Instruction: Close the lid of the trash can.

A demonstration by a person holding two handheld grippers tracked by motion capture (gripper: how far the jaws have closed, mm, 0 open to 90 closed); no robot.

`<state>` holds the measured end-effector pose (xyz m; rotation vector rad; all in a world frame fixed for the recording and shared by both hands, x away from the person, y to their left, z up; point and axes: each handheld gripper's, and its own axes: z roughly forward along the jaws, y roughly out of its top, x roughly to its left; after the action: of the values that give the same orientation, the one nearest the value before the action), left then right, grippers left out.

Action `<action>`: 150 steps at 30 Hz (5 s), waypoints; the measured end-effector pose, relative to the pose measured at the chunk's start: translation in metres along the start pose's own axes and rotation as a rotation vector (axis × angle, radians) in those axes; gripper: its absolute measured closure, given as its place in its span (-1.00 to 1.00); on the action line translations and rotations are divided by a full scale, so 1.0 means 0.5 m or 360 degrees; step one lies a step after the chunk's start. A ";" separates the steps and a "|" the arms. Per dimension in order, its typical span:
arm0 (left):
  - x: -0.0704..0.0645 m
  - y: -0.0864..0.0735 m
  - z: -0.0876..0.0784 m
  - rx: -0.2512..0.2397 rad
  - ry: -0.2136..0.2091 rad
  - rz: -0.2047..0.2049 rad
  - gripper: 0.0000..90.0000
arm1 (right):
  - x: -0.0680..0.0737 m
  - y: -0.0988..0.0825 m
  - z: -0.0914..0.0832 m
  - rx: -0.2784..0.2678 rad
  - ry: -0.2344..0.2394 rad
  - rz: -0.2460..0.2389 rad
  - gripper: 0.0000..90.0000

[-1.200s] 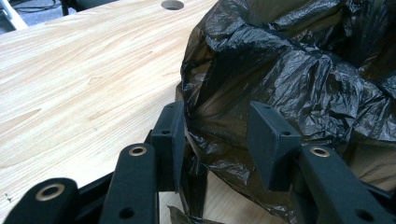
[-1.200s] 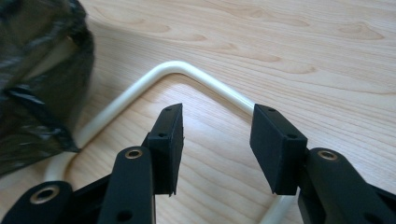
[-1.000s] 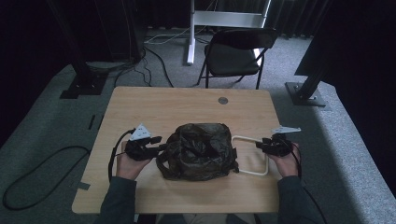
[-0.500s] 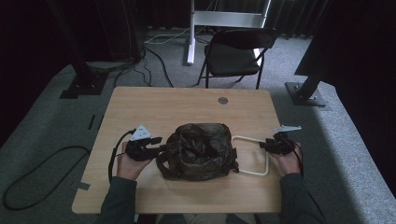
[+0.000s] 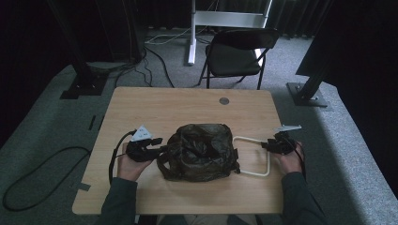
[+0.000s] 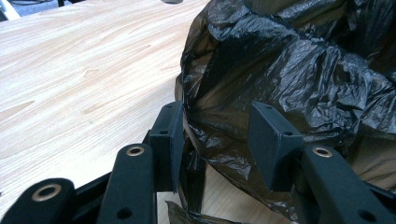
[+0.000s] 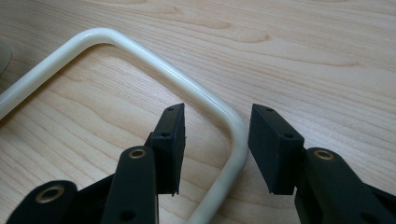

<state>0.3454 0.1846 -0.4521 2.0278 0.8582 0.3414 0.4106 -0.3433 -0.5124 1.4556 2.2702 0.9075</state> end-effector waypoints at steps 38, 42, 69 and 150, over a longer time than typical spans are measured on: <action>0.002 -0.004 0.005 0.0022 0.0002 -0.0005 0.23 | -0.009 0.000 0.035 0.0102 -0.0037 -0.0055 0.41; 0.002 -0.005 0.006 0.0024 0.0001 -0.0008 0.23 | -0.009 0.001 0.038 0.0111 -0.0043 -0.0062 0.43; 0.004 -0.007 0.006 0.0026 0.0001 -0.0011 0.23 | -0.011 -0.008 0.028 0.0132 -0.0070 -0.0078 0.47; 0.008 -0.011 0.009 0.0032 0.0008 -0.0027 0.23 | -0.001 -0.008 0.022 0.0113 -0.0198 -0.0204 0.72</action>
<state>0.3480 0.1866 -0.4596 2.0379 0.8849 0.3292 0.4143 -0.3412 -0.5235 1.3376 2.2938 0.6863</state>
